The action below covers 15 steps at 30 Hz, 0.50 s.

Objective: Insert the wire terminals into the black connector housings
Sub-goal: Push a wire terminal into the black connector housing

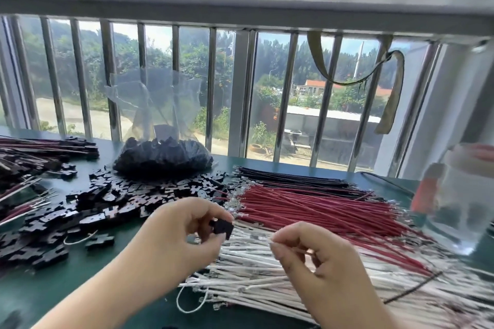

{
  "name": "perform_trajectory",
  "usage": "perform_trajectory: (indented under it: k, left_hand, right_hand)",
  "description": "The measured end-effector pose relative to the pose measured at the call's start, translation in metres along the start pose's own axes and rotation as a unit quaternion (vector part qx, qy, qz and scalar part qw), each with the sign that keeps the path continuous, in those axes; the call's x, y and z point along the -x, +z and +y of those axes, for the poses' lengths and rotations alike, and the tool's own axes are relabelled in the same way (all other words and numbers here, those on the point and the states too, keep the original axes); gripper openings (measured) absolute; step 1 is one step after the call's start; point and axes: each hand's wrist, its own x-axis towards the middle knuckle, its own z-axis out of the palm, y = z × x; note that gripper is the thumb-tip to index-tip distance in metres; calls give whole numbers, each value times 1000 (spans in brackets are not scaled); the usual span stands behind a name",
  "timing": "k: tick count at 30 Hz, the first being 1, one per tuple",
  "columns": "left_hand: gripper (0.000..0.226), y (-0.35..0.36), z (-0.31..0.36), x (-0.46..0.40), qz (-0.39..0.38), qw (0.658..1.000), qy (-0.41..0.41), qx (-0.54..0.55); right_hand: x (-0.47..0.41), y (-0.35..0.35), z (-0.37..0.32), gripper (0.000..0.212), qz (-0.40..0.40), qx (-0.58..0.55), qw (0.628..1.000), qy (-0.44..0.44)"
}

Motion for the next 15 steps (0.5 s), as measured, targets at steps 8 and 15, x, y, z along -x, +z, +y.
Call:
perform_trajectory:
  k: [8, 15]
  left_hand:
    - [31, 12, 7, 2, -99, 978, -49, 175]
    - [40, 16, 5, 3, -55, 974, -22, 218]
  right_hand:
    - [2, 4, 6, 14, -31, -1, 1000, 1]
    - [4, 5, 8, 12, -44, -19, 999, 15]
